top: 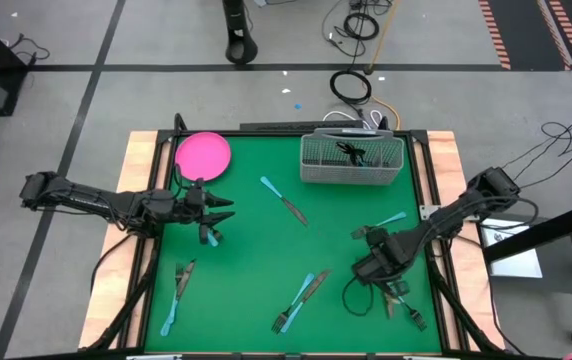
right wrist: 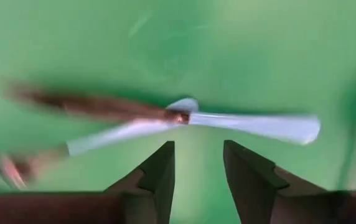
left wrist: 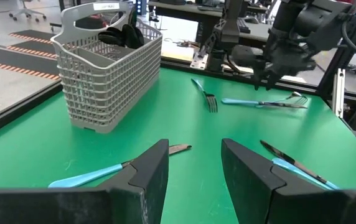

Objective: Sort silverware
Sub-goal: Put the bottom right black knife into the cutlery rack

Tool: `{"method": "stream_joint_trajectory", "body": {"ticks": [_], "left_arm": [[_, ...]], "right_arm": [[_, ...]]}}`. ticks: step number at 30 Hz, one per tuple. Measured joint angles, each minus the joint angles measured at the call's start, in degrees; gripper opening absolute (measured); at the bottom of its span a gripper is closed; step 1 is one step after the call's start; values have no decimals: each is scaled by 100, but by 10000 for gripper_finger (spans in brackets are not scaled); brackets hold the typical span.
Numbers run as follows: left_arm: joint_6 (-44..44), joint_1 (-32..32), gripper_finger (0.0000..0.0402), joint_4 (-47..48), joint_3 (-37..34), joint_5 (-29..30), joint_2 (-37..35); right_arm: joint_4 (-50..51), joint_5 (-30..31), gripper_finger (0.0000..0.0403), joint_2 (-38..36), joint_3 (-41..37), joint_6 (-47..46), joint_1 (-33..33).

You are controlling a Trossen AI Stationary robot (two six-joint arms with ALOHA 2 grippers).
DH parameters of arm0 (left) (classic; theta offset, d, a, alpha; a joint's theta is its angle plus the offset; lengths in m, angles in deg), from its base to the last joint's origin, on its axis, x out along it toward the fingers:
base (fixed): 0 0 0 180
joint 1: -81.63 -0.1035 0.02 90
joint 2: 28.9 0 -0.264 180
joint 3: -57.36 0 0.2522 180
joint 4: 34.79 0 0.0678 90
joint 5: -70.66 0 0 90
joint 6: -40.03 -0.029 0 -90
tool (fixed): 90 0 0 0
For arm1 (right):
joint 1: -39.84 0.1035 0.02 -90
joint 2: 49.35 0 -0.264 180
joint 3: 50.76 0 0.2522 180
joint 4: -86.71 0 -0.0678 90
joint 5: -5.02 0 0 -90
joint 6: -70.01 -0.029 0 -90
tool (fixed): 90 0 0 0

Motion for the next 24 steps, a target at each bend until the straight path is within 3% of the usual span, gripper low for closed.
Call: {"method": "stream_joint_trajectory", "body": {"ticks": [4, 7, 10, 13, 17, 24], "left_arm": [[4, 0, 150, -2, 0, 0, 2], [6, 0, 150, -127, 0, 2, 2], [-1, 0, 150, -282, 4, 7, 0], [63, 0, 150, -300, 4, 7, 0], [316, 2, 150, -299, 4, 41, 0], [353, 1, 150, -446, 4, 201, 2]], "right_arm": [[98, 93, 125, 0, 0, 2467, 69], [232, 541, 125, -4, 0, 4254, 67], [289, 1120, 125, -9, -38, 5674, 65], [293, 1303, 125, -9, -200, 6885, 65], [270, 1188, 125, -9, -462, 7926, 65], [-433, 1212, 125, -9, -549, 8546, 65]]}}
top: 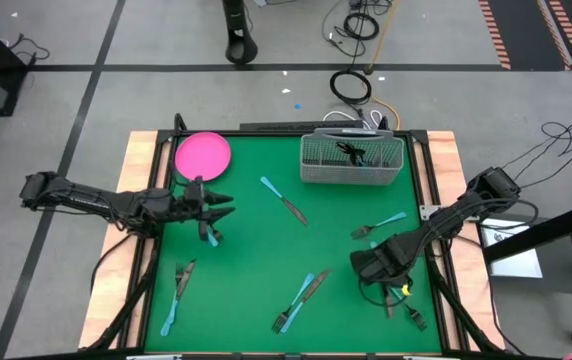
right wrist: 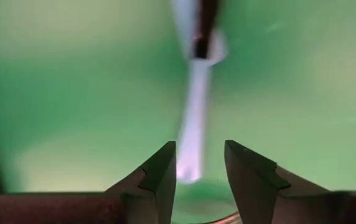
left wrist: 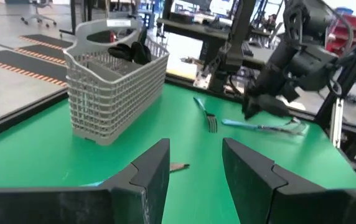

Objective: Sort silverware
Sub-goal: Put the bottom right black knife into the cutlery rack

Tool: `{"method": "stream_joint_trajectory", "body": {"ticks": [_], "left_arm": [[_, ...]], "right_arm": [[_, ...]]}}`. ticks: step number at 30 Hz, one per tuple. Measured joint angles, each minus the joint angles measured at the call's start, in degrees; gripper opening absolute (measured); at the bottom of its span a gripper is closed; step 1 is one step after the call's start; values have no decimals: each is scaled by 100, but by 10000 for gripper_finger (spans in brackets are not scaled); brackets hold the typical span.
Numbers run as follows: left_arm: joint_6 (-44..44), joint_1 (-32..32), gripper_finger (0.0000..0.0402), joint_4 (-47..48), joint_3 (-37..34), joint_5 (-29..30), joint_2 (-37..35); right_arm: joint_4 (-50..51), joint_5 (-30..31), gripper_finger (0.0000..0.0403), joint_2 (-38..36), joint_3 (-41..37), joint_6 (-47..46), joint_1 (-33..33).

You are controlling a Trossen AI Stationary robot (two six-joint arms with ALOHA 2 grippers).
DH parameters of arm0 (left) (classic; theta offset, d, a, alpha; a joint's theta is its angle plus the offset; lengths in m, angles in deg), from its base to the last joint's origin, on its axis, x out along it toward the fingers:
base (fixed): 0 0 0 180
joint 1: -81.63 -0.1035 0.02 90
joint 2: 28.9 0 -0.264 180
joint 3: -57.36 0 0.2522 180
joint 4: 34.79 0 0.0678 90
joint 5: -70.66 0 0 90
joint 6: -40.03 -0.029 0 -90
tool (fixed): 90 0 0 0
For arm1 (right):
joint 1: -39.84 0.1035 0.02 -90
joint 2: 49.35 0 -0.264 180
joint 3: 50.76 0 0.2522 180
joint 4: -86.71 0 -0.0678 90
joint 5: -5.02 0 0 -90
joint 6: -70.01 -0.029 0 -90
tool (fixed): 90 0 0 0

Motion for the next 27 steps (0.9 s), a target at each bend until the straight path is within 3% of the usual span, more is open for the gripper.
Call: {"method": "stream_joint_trajectory", "body": {"ticks": [11, 15, 27], "left_arm": [[137, -1, 150, -65, 0, 6, -1], [99, -1, 150, -65, 0, 6, 0], [95, -1, 150, 64, -2, 6, 31]], "right_arm": [[-330, -204, 125, 0, 0, 51, 63], [-379, -610, 125, 2, -7, -138, 64], [-893, -594, 125, 59, -435, -130, 33]]}}
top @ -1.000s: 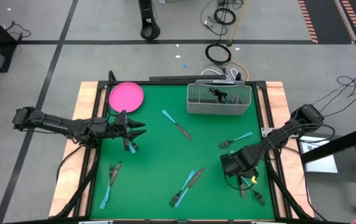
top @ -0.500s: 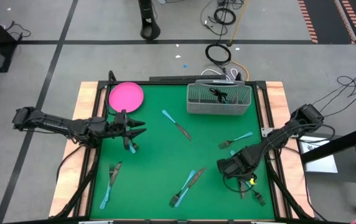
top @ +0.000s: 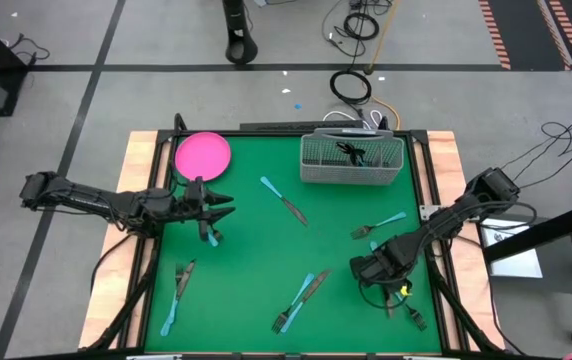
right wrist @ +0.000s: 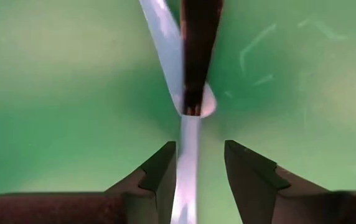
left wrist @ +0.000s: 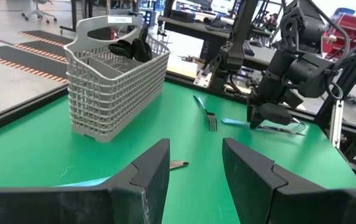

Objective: Sort silverware
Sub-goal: Put the bottom right black knife into the cutlery rack

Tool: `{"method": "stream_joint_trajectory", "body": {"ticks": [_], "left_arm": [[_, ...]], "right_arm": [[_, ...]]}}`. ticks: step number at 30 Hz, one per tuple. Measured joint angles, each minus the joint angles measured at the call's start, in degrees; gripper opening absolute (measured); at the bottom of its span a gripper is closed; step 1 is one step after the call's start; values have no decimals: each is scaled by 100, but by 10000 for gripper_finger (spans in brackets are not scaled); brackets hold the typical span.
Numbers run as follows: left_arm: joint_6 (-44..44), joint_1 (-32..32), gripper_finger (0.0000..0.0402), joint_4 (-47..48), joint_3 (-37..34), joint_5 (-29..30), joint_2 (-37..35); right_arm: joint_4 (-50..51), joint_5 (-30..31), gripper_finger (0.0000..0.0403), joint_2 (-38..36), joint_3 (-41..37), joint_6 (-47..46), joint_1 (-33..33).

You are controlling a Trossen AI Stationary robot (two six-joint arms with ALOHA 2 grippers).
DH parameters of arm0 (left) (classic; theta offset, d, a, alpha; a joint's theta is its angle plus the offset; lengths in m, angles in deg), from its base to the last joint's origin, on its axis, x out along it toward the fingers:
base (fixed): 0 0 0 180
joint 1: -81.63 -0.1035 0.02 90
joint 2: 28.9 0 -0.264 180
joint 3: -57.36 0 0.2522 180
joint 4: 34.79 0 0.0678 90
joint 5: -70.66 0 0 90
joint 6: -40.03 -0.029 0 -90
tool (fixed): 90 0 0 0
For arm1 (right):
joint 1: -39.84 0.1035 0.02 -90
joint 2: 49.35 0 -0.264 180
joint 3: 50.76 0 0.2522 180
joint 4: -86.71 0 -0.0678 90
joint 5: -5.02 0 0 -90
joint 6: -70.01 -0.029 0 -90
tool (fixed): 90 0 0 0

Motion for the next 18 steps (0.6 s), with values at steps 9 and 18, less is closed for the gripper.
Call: {"method": "stream_joint_trajectory", "body": {"ticks": [9, 18], "left_arm": [[3, 0, 150, 4, 0, 0, 8], [0, 0, 150, 4, 0, 0, 8]], "right_arm": [[-571, -123, 125, -33, -373, -41, -55], [-674, -132, 87, -26, -468, -258, -113]]}}
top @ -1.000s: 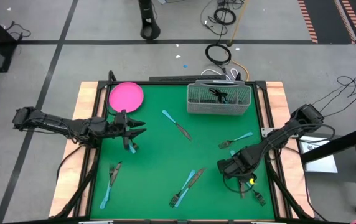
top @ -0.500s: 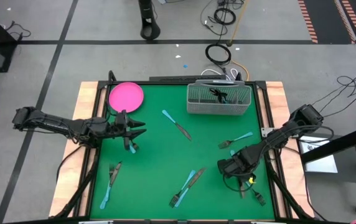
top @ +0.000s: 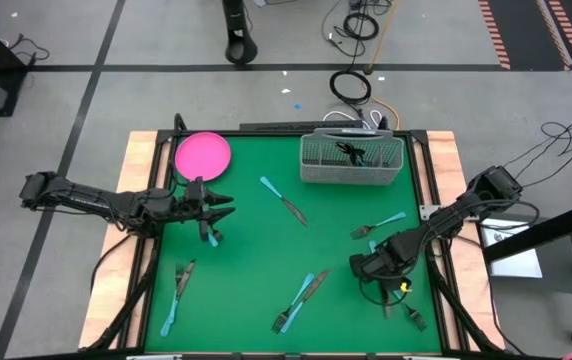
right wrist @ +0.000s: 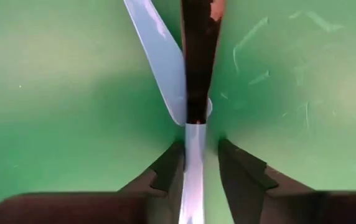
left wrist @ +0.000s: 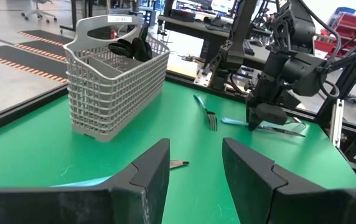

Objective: Sort silverware
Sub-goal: Put the bottom right black knife into the cutlery rack

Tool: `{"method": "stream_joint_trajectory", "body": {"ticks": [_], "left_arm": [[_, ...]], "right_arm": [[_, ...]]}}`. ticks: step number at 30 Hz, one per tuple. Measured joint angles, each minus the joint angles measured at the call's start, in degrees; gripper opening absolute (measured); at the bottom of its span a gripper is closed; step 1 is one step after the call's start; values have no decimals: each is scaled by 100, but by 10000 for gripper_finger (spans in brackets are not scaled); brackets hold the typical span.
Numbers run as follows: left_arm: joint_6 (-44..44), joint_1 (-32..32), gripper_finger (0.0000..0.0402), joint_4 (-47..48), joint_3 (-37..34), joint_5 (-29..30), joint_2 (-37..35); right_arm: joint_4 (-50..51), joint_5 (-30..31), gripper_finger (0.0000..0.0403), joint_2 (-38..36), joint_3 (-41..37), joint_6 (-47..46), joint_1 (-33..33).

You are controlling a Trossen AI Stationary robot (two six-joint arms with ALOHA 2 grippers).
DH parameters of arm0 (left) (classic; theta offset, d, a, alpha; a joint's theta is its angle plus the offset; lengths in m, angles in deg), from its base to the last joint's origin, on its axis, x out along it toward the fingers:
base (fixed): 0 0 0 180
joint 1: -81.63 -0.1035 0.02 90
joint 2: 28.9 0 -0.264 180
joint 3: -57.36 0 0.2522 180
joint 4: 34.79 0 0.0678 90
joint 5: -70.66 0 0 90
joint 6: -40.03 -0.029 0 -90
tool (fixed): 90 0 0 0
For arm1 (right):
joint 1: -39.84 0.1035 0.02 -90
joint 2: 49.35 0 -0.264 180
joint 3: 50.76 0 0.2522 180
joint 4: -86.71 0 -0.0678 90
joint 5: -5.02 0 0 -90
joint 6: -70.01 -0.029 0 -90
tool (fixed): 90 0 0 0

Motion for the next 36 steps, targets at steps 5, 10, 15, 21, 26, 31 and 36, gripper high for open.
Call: {"method": "stream_joint_trajectory", "body": {"ticks": [5, 10, 15, 21, 26, 31, 36], "left_arm": [[4, 0, 150, 0, 0, 0, 0], [7, 0, 150, 0, 0, 0, 0], [38, 0, 150, 0, 0, -2, 0], [37, 0, 150, -13, 0, -1, 13], [37, 2, 150, 24, 0, -2, 47], [5, 0, 150, 131, 0, -2, 66], [-11, 0, 150, 258, -2, -2, 85]], "right_arm": [[-1, -16, 34, 4, -4, -99, -38], [-3, -30, 8, 4, -2, -122, -56], [127, 79, 8, 8, 241, -286, -71], [-4, 133, 3, 3, 866, -1104, -329], [-66, -486, 2, -160, 1321, -1918, -813], [-359, -1180, 1, -941, 1340, -2867, -1749], [-1093, -891, 1, -2005, 1340, -3432, -2666]]}}
